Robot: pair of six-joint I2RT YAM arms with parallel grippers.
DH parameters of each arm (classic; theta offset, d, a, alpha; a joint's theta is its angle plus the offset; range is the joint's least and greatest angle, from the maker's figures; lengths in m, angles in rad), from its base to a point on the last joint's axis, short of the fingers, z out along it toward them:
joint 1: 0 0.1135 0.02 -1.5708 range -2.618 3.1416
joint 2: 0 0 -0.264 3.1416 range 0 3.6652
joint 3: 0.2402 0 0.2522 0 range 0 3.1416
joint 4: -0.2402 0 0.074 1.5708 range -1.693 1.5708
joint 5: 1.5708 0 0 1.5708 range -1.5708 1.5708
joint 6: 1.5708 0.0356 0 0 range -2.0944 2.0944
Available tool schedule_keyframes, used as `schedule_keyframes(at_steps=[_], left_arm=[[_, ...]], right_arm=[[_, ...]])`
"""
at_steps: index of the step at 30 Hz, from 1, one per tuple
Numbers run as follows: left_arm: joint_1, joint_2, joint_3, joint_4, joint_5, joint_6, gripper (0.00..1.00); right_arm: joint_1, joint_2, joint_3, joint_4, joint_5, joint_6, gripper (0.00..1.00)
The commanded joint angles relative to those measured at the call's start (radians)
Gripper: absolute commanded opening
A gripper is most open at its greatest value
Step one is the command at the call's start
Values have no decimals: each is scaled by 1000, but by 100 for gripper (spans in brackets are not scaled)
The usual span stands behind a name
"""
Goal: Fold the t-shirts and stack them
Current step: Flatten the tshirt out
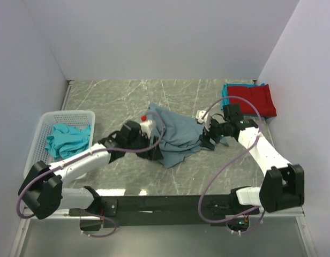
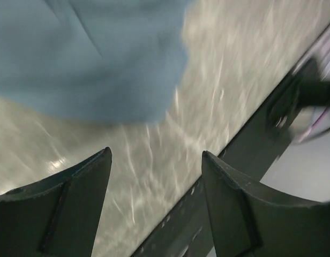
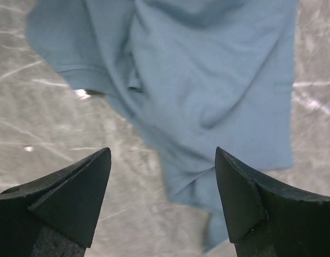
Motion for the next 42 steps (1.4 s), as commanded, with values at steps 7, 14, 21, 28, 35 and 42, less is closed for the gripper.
schedule_keyframes(at_steps=[7, 14, 21, 28, 35, 42], left_arm=[[-335, -72, -175, 296, -284, 254, 73], [-427, 67, -125, 392, -431, 458, 71], [-450, 213, -77, 436, -467, 519, 70], [-458, 351, 11, 375, -537, 562, 47], [-457, 403, 32, 352, -605, 561, 16], [-457, 281, 19, 350, -657, 542, 1]], right_arm=[[17, 125, 77, 37, -1, -231, 84], [51, 188, 88, 78, 30, -251, 81], [52, 237, 99, 89, 16, -212, 72], [51, 257, 108, 118, -5, -138, 48], [51, 260, 102, 135, -4, -107, 27], [46, 230, 186, 102, 35, 18, 0]])
